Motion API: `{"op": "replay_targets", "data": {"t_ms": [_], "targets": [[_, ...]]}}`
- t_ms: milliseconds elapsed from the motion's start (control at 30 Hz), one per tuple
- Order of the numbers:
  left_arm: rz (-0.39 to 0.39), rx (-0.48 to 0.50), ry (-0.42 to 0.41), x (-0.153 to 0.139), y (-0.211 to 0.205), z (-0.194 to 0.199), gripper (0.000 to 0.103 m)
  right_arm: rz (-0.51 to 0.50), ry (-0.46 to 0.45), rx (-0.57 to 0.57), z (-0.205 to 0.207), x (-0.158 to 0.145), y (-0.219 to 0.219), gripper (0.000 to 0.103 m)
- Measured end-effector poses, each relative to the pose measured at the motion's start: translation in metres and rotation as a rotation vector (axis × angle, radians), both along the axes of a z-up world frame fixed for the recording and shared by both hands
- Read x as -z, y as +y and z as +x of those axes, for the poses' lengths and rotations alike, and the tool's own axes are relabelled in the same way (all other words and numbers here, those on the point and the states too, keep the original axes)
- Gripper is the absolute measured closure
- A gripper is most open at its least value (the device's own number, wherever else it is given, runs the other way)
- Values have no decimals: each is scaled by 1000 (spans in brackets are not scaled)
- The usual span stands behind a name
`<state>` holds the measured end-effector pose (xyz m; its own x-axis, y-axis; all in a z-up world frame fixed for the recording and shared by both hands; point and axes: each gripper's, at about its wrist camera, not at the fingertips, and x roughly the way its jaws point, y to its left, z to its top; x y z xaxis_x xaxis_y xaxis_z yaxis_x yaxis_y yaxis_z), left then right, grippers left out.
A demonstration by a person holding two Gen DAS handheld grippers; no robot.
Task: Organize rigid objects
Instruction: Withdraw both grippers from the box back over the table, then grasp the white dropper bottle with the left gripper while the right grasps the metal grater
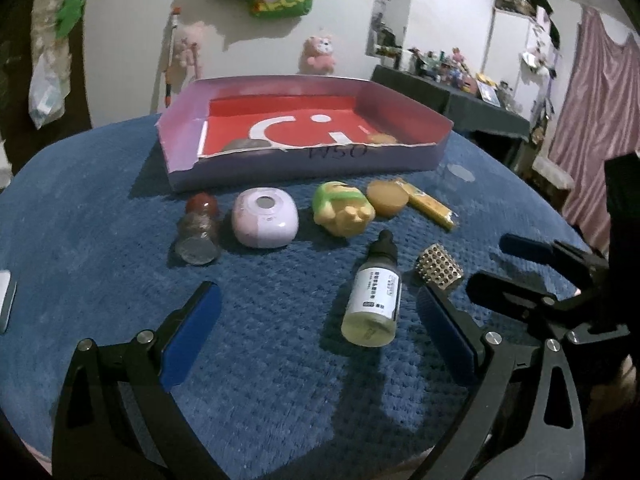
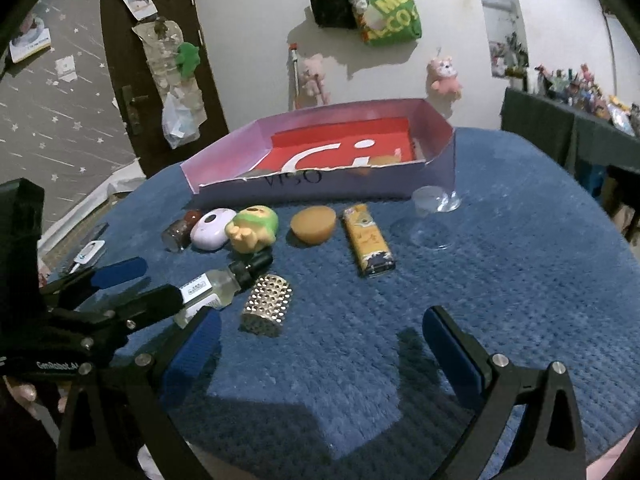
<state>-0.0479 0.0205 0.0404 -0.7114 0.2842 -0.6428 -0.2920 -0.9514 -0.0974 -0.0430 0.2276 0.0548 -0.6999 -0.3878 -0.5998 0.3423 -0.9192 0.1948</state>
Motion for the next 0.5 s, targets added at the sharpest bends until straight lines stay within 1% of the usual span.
{"op": "replay_targets", "data": {"t_ms": [100,167,200,267,333,400,467,500], "targets": [[-36,13,7,-1,4,-3,10,-4,-11,-18,-5,2,-1,2],[-50,26,-1,0,7,-7,17,-4,-20,-37,-7,3,-3,8],[-55,35,-8,1,8,-9,19,-5,-29,-48,-9,4,-4,8],[-52,52,-15,2,9,-11,25,2,-36,-64,-11,6,-8,15],[-49,66,-23,2,10,-14,28,12,-39,-78,-13,7,-12,18],[-50,83,-28,2,11,-16,35,12,-37,-88,-13,6,-14,20],[-50,109,-43,4,14,-18,46,15,-36,-97,-15,6,-16,25],[-48,120,-51,6,15,-19,48,17,-34,-102,-15,6,-17,27]]}}
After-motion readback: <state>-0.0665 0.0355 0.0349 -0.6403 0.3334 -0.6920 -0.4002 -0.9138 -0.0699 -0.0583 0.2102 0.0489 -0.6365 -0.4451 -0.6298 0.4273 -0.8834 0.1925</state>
